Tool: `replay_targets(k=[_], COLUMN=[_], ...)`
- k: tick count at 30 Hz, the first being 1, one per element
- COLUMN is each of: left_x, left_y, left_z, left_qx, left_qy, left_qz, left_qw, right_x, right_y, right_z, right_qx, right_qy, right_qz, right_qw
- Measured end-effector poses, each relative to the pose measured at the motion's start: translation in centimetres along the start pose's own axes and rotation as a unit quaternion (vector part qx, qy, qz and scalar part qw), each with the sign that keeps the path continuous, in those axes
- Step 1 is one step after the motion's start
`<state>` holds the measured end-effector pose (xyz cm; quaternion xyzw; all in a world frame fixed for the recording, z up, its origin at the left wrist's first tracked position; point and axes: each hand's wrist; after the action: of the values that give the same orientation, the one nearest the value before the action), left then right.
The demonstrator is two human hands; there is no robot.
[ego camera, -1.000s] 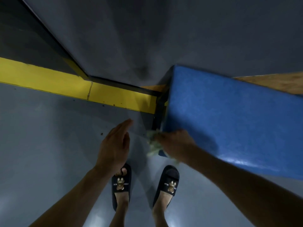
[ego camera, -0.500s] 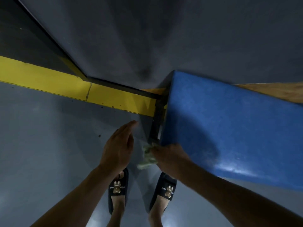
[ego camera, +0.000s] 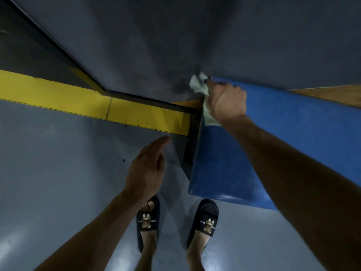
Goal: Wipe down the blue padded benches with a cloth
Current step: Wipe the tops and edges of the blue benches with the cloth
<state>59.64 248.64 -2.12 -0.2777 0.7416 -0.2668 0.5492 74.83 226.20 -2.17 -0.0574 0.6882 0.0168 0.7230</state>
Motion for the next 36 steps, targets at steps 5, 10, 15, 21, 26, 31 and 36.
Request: replay_targets(k=[5, 10, 15, 21, 26, 31, 36], left_x=[0.7, 1.9, 3.2, 3.9, 4.7, 6.1, 8.5], left_y=[-1.4, -3.5, -5.6, -7.2, -8.1, -10.1, -12.5], left_z=[0.3, 0.3, 0.4, -0.1, -0.3, -0.2, -0.7], left_qx=[0.015, 0.052, 0.085, 0.093, 0.122, 0.151, 0.176], left_qy=[0.006, 0.018, 0.02, 0.037, 0.059, 0.083, 0.099], left_qz=[-0.003, 0.002, -0.009, 0.001, 0.013, 0.004, 0.004], left_qw=[1.0, 0.999, 0.996, 0.995, 0.991, 0.985, 0.979], right_x=[-1.4, -1.9, -2.5, -1.7, -1.6, -2.0, -2.5], right_y=[0.9, -2.8, -14.9, -9.0, 0.2, -5.9, -18.4], right_z=[-11.3, -17.3, -20.6, -23.3, -23.1, -25.4, -31.6], right_qx=[-0.08, -0.133, 0.064, 0.305, 0.183, 0.085, 0.231], right_qy=[-0.027, -0.011, 0.038, 0.015, 0.024, -0.003, 0.031], right_qz=[0.153, 0.123, -0.028, 0.056, 0.14, 0.107, -0.007], right_qw=[0.985, 0.983, 0.997, 0.951, 0.973, 0.991, 0.972])
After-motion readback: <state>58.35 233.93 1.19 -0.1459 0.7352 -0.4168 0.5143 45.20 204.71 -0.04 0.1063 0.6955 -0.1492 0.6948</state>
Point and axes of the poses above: each hand's wrist, its own z-axis towards the middle knuckle, its own x-axis out of the palm, y = z × x, and after that the axes turned 4 degrees about -y, right-handed
